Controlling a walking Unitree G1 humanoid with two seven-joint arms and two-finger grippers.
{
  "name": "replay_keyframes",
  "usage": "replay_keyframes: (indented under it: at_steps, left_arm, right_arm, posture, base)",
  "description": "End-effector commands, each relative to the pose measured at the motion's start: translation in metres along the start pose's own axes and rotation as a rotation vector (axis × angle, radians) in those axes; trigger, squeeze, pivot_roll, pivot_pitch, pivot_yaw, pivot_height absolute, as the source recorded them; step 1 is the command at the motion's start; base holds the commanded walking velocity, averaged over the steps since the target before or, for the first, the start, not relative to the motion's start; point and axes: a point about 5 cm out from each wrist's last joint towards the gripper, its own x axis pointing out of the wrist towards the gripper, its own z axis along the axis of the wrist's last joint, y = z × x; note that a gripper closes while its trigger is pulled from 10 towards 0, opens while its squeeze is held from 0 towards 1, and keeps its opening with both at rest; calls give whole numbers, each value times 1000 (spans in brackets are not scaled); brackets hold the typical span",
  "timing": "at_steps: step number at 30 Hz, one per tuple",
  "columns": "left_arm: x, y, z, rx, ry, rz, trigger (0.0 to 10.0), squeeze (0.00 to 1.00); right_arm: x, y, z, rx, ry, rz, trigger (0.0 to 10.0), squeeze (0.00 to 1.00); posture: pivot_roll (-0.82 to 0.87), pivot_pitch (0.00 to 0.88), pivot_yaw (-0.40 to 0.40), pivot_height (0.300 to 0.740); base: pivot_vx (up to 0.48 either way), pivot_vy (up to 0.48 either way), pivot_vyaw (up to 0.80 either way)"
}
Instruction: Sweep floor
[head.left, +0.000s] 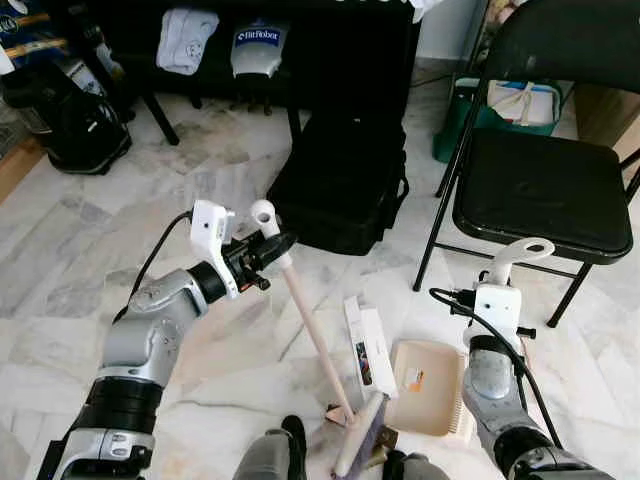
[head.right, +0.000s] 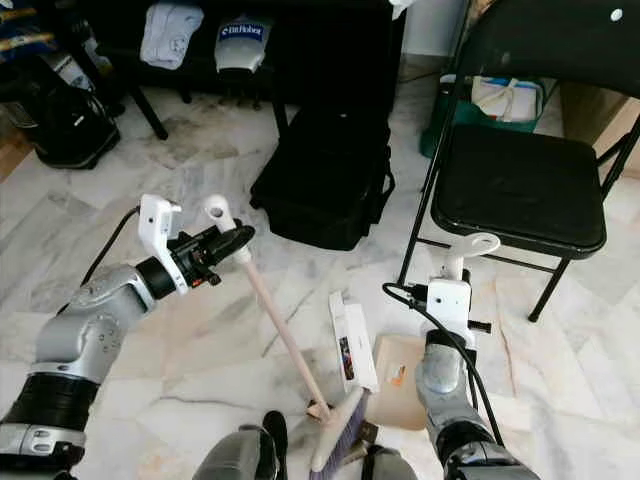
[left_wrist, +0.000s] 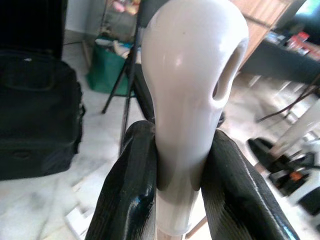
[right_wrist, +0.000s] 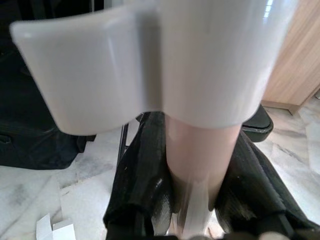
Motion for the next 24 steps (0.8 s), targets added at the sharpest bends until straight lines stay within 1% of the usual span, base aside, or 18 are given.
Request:
replay_keyframes:
  at_steps: [1,4,8,10,13,14,15,17,18,19,20,23,24]
  left_arm:
    - [-6,2,12,7,-41,-5,10000,0]
    - [-7,8,19,54,-45,45,10000,0]
    - [-3,20,36,150,-124,191,10000,0]
    - [-3,21,40,166,-140,216,10000,0]
    - [-1,26,47,195,-194,286,10000,0]
    - [-1,29,50,224,-214,340,10000,0]
    - [-1,29,50,224,-214,340,10000,0]
    - [2,28,47,286,-187,353,10000,0]
    - [2,28,47,286,-187,353,10000,0]
    - [5,28,41,310,-156,350,10000,0]
    - [5,28,41,310,-156,350,10000,0]
    - [15,21,24,346,-97,285,10000,0]
    - [15,21,24,346,-97,285,10000,0]
  right_arm:
    - [-5,-1,-8,-23,31,3,10000,0]
    - [-5,-1,-8,-25,31,2,10000,0]
    - [-5,-1,-8,-26,33,0,10000,0]
    - [-5,-1,-8,-27,34,-1,10000,0]
    - [-5,-2,-9,-28,35,-2,10000,0]
    - [-5,-2,-9,-30,35,-4,10000,0]
    - [-5,-2,-9,-30,35,-4,10000,0]
    - [-5,-3,-9,-31,35,-5,10000,0]
    - [-5,-3,-9,-31,35,-5,10000,0]
    - [-5,-3,-9,-32,35,-6,10000,0]
    - [-5,-3,-9,-32,35,-6,10000,0]
    - [-5,-3,-9,-33,36,-7,10000,0]
    - [-5,-3,-9,-33,36,-7,10000,0]
  posture:
    - [211,239,99,740]
    - [210,238,99,740]
    - [207,236,100,740]
    - [205,234,100,740]
    - [202,233,101,740]
    - [201,233,101,740]
    - [201,233,101,740]
    - [201,231,102,740]
    - [201,231,102,740]
    - [202,230,101,740]
    - [202,230,101,740]
    - [200,228,101,740]
    - [200,228,101,740]
  base:
    - [0,0,0]
    - [0,0,0]
    - [0,0,0]
    - [0,0,0]
    - [0,0,0]
    - [0,0,0]
    - [0,0,0]
    - [0,0,0]
    - [0,0,0]
    - [0,0,0]
    - [0,0,0]
    - [0,0,0]
    - [0,0,0]
